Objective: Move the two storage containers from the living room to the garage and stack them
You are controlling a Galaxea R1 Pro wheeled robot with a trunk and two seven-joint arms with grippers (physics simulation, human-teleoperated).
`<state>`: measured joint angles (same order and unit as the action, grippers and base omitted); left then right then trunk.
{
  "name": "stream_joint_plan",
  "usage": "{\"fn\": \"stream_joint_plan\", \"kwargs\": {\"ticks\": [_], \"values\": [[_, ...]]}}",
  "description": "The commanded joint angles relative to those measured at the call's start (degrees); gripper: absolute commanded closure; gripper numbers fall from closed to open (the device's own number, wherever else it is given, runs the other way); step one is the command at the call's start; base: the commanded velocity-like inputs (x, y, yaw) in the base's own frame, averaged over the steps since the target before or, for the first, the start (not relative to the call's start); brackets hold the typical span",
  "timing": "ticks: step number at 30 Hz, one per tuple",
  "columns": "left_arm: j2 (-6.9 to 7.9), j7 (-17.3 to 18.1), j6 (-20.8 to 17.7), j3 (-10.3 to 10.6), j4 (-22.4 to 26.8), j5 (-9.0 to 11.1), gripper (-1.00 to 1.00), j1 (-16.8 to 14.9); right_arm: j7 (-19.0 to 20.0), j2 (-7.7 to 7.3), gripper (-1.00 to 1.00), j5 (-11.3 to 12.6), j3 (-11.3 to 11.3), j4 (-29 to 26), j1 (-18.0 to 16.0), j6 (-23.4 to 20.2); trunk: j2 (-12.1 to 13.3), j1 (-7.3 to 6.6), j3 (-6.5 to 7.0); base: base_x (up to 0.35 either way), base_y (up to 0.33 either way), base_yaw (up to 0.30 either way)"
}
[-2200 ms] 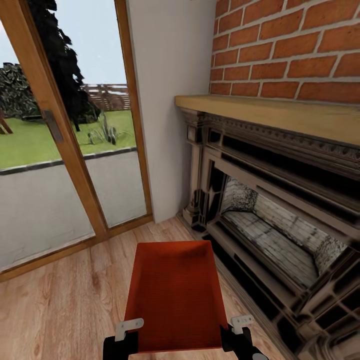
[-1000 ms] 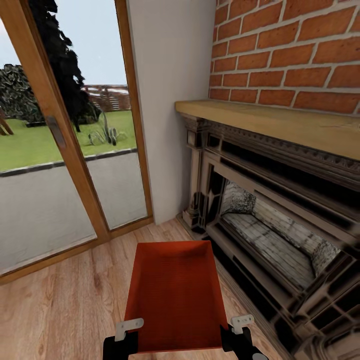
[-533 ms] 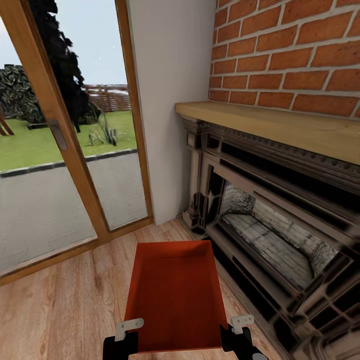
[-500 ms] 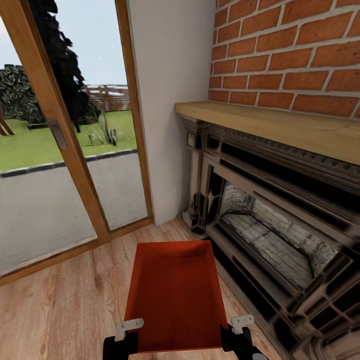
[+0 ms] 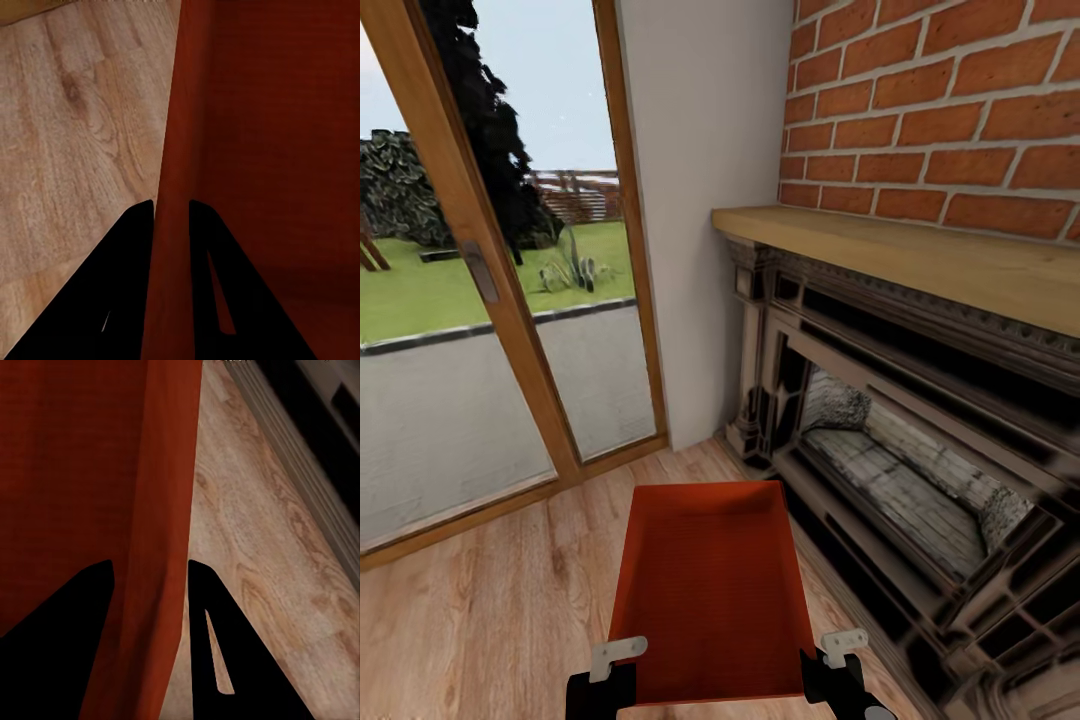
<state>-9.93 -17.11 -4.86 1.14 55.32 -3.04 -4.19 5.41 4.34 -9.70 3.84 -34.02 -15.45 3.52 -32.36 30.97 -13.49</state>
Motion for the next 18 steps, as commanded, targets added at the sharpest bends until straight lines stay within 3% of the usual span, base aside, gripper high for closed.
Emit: {"fn": "stream_joint_plan", "kwargs": {"ticks": [1, 18], "values": [[-0.07, -0.6, -0.5, 0.1, 0.1, -0.7, 1.0, 0.0, 0.8, 1.11, 1.0, -0.4, 0.4, 0.0, 0.0, 0.2, 0.3, -0.21, 0.1, 0.0, 0.0, 0.181], [-0.07, -0.6, -0.5, 0.1, 0.1, -0.7, 1.0, 0.0, 0.8, 1.11, 1.0, -0.4, 0.5, 0.0, 0.0, 0.2, 7.2, -3.94, 3.15, 0.0, 0.0, 0.283]]}}
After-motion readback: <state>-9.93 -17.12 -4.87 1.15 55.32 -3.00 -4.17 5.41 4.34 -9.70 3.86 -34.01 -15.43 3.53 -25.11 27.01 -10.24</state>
